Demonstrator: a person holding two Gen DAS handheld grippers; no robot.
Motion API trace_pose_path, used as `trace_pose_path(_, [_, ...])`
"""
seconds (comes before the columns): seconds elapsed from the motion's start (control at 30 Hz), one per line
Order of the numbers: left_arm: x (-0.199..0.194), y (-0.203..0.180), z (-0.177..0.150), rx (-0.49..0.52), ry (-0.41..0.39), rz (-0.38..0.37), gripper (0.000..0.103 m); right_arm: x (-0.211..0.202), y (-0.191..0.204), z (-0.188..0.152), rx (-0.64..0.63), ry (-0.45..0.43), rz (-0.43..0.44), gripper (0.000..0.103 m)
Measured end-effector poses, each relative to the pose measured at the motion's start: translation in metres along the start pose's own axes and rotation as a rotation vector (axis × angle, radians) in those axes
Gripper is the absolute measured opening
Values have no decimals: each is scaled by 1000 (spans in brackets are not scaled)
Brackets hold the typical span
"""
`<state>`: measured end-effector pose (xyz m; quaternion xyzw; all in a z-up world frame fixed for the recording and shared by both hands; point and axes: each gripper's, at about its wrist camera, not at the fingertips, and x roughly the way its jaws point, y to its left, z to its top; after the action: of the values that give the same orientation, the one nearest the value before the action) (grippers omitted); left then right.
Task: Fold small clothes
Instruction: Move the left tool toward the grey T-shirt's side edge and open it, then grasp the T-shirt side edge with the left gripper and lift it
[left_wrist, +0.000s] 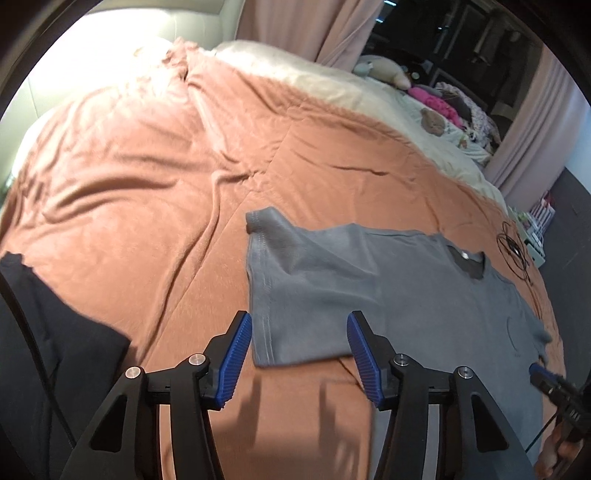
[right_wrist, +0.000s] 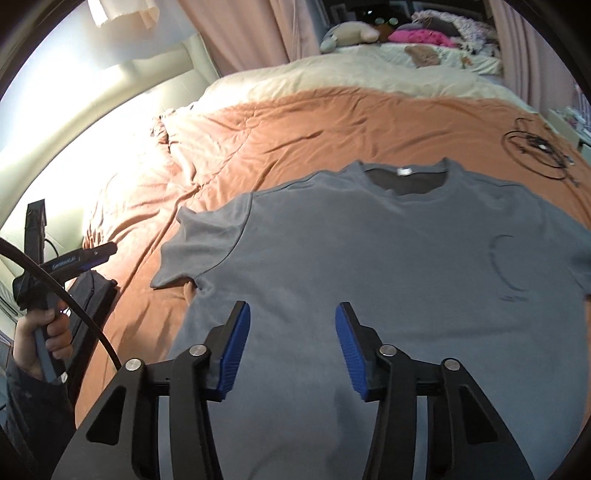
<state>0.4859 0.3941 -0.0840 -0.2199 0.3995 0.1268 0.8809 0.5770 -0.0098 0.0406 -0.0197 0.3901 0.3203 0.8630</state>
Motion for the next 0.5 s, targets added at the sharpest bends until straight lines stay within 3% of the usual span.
trace_pose_path(0.33, [90, 38, 15, -101, 133, -45, 56, 94, 9, 37, 22, 75, 79, 33])
trace_pose_path(0.43, [112, 42, 18, -120, 164, -45, 55, 119, 10, 44, 31, 101, 110, 25])
trace_pose_path(0.5, [119, 42, 19, -124, 177, -58, 42, 135, 12, 49, 48, 110, 147, 24])
